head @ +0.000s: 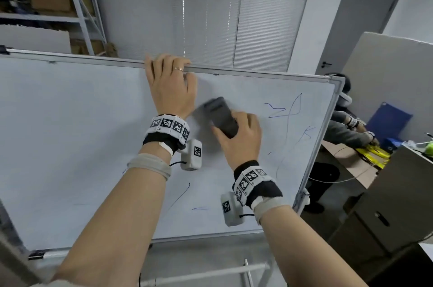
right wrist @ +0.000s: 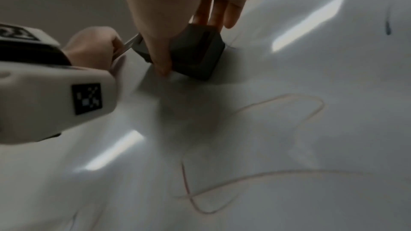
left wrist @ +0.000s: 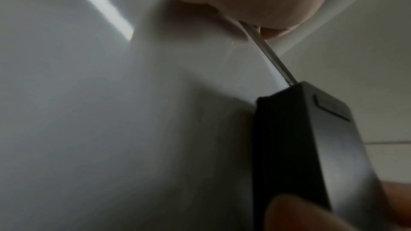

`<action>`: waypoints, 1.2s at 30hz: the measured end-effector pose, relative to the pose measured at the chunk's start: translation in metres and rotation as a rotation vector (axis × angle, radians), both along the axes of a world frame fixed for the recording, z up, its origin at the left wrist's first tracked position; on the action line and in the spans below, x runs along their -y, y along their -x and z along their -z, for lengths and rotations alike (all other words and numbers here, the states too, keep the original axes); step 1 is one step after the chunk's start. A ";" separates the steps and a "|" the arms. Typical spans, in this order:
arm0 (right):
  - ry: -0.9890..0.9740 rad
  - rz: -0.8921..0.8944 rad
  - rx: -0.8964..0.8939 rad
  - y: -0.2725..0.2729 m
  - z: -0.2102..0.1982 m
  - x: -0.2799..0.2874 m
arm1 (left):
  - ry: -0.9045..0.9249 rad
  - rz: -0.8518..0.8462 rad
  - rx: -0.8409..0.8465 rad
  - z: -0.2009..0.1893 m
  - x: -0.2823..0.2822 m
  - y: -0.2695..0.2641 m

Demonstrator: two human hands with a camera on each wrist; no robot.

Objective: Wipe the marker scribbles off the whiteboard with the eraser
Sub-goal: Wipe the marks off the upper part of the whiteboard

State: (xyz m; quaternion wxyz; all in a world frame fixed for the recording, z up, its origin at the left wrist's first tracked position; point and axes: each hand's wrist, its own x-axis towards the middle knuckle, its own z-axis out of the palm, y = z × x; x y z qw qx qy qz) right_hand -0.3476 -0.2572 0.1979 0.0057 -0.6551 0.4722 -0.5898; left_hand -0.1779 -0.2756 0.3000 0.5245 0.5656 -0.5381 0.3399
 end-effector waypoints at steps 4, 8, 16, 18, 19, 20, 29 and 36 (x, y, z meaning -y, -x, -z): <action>-0.031 0.014 -0.013 0.008 0.008 0.007 | -0.018 -0.007 0.018 0.000 0.004 -0.001; -0.028 0.161 0.265 0.054 0.014 0.020 | 0.005 -0.012 -0.027 0.001 0.010 0.009; -0.213 -0.118 -0.043 0.015 0.016 0.012 | -0.024 -0.060 -0.053 0.002 0.013 0.007; -0.184 -0.115 -0.120 0.011 0.019 0.009 | -0.024 -0.076 -0.024 0.003 0.010 0.003; -0.164 -0.091 -0.137 0.014 0.021 0.009 | -0.027 -0.081 -0.012 0.003 0.009 0.003; -0.146 -0.061 -0.130 0.020 0.023 0.010 | -0.031 -0.083 -0.005 0.002 0.009 0.004; -0.094 0.108 0.190 0.091 0.009 0.020 | -0.140 -0.121 -0.069 -0.005 0.012 0.063; 0.028 0.112 0.008 0.113 -0.003 0.022 | -0.163 0.016 0.042 -0.002 0.021 0.135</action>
